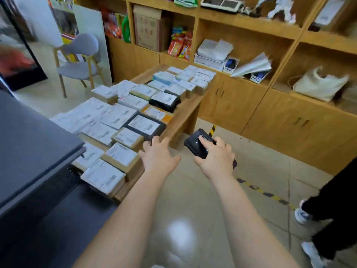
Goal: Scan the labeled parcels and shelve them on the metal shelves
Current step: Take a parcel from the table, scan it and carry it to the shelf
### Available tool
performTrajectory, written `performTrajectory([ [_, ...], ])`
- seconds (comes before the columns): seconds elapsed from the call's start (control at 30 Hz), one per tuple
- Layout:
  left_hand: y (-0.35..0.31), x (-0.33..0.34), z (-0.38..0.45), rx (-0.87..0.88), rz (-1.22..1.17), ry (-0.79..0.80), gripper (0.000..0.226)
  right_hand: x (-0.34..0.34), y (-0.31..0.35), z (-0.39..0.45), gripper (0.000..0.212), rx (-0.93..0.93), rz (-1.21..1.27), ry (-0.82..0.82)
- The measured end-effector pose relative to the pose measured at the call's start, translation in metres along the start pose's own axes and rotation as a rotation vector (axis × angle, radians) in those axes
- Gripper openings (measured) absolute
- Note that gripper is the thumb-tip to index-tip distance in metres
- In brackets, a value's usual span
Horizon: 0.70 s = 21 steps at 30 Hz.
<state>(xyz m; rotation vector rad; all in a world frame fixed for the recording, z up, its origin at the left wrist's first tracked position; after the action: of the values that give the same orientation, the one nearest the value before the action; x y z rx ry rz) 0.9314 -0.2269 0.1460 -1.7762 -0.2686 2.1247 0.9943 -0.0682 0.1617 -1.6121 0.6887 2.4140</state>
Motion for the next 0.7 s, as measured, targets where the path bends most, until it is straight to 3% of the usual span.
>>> performTrajectory([
  [0.17,-0.011,0.036,0.102,-0.131,0.026,-0.031,0.063,0.056,-0.002,0.124,0.064,-0.064,0.07,0.067],
  [0.43,-0.033,0.085,0.267,-0.47,0.052,-0.101,0.066,0.15,0.035,0.331,0.065,-0.344,0.222,0.245],
  [0.7,0.023,0.097,0.376,-0.798,0.104,-0.16,0.071,0.243,0.116,0.45,0.066,-0.52,0.267,0.371],
])
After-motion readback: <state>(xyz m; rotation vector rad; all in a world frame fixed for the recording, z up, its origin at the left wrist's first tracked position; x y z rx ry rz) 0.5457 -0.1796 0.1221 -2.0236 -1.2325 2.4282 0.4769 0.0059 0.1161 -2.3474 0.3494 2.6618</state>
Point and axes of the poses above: each hand's wrist, its own z-axis towards the middle knuckle, its own x-axis out of the palm, y = z × x, the point moved 1 cm from there along z, towards the middle knuckle, and after that the axes turned 15 degrees about -y, right-handed, at the moved point
